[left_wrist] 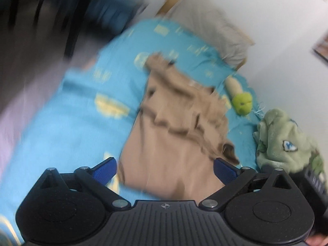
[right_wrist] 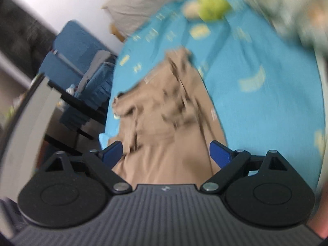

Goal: Fold clothes

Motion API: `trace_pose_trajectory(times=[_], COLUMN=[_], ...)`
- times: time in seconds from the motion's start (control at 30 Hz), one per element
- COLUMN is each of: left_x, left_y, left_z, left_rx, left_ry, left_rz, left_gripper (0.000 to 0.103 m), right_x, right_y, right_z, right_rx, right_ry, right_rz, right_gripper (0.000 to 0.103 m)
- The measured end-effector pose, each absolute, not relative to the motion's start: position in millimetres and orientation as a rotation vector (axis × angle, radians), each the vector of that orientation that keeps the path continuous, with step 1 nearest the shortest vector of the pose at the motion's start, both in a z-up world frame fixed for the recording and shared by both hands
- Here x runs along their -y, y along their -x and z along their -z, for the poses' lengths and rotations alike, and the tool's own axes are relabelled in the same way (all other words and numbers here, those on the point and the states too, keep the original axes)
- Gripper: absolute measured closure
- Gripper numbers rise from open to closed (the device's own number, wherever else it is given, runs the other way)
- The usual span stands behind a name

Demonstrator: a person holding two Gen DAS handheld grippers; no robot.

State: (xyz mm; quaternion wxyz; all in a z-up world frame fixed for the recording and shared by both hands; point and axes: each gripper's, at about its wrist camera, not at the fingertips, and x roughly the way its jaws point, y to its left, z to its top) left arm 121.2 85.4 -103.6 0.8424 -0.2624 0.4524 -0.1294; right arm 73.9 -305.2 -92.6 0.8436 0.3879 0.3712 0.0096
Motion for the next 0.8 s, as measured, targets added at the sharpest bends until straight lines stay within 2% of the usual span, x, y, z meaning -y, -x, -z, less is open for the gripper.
trace_pose_trajectory(times=[0.27, 0.37, 0.47, 0.57, 0.63, 0.8], left_x=[-93.9, -87.3, -88.4, -90.9, -92.7, -95.4], left_y=[-126.2, -138.2, -145.6, -147.6, -145.8, -137.2], left_z=[144.3, 167.4, 177.3, 185.4, 188.4, 183.0], left_rx=[-1.112, -1.151, -1.109, -1.09, -1.078, -1.002], left_ry=[0.806, 0.927, 1.006, 1.052, 1.064, 1.086], left_rz=[0.297, 0.34, 0.328, 0.287, 0.274, 0.302], left_gripper=[0.007, 0.015, 0.032, 0.057, 0.086, 0.094], right_x=[304.1, 296.4, 291.6, 286.3, 280.3, 261.4], right_y=[-53.0, -58.0, -62.0, -64.7, -66.5, -76.0], right_z=[141.6, 151.1, 161.0, 169.4, 172.8, 178.8], right_rx=[-0.877, -0.916, -0.944, -0.96, -0.974, -0.959], right_ry=[-1.247, -1.275, -1.291, -1.316, -1.344, -1.394], right_rz=[-0.025, -0.038, -0.032, -0.037, -0.086, -0.138], right_gripper=[0.01, 0.01, 0.01, 0.009, 0.009, 0.01])
